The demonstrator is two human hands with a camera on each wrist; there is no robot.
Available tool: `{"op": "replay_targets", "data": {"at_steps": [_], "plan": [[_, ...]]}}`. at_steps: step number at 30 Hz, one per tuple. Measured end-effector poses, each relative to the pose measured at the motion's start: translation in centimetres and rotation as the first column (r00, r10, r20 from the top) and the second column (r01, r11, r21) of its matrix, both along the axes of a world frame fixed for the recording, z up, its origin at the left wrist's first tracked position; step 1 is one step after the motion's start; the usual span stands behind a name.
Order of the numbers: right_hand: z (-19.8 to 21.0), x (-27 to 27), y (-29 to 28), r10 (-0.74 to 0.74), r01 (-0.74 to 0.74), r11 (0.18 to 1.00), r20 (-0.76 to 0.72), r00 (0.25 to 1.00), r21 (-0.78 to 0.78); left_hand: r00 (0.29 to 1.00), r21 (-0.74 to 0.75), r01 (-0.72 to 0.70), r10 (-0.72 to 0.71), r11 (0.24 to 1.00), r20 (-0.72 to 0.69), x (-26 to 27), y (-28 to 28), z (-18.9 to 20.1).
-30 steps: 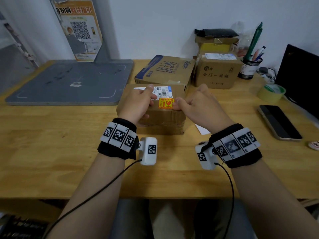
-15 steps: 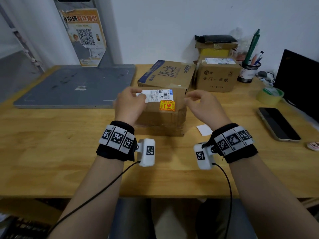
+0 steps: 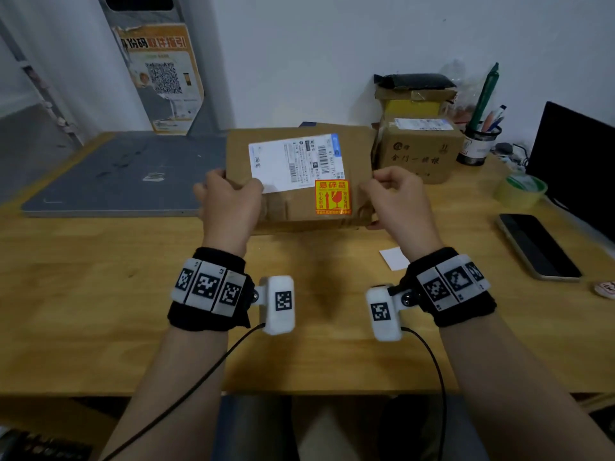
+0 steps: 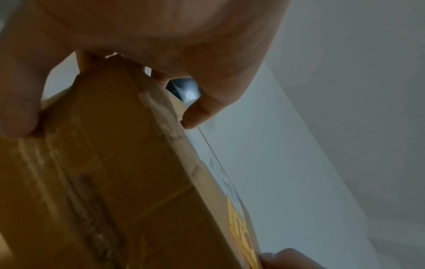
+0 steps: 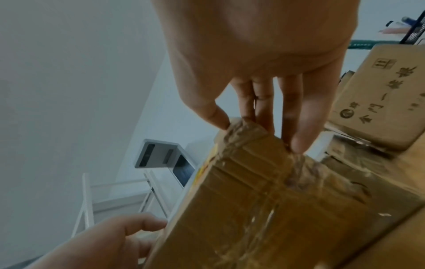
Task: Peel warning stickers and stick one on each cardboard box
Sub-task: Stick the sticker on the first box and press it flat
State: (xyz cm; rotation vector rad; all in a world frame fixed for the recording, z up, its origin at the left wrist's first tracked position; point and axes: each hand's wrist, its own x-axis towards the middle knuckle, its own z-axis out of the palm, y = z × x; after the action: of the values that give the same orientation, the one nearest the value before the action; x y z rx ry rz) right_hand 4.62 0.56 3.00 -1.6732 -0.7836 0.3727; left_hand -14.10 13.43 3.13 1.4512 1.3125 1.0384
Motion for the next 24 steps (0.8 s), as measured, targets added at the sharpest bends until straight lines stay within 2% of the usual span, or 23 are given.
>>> {"op": "replay_targets", "data": {"at_steps": [4,6,11,13,16,22,24], "plan": [[1.5,1.2,-0.4,-0.084,0.080,0.988,0.030,0.996,0.129,0.996,0.064,0.077,-0.080,0.995,0.047,1.8,-0.7,2.6],[2.1,2.6,-0.7,-0.134,0.128,0.981,0.033,0.990,0.144,0.987,0.069,0.140,-0.146,0.988,0.075,3.8,-1.2,3.6],[2.7,7.6,-1.8,-0.289,0.272,0.944,0.070,0.955,0.187,0.902,0.060,0.355,-0.358,0.933,0.242,10.1,-2.3,4.8],[2.7,9.7,-2.3,-0.374,0.358,0.926,0.169,0.912,0.117,0.842,-0.014,0.476,-0.451,0.879,0.298,12.8,-2.7,5.1],[2.4,12.4,-2.6,-0.433,0.457,0.889,0.265,0.861,-0.031,0.814,-0.078,0.553,-0.518,0.830,0.261,16.6,-2.8,4.6],[0.4,18.1,-1.9,-0.453,0.489,0.848,0.199,0.869,-0.204,0.794,-0.232,0.593,-0.512,0.771,0.327,22.5,-2.2,1.6],[-0.8,19.2,-1.5,-0.422,0.458,0.831,0.180,0.889,-0.315,0.775,-0.271,0.618,-0.516,0.738,0.364,23.6,-1.8,0.3]]}}
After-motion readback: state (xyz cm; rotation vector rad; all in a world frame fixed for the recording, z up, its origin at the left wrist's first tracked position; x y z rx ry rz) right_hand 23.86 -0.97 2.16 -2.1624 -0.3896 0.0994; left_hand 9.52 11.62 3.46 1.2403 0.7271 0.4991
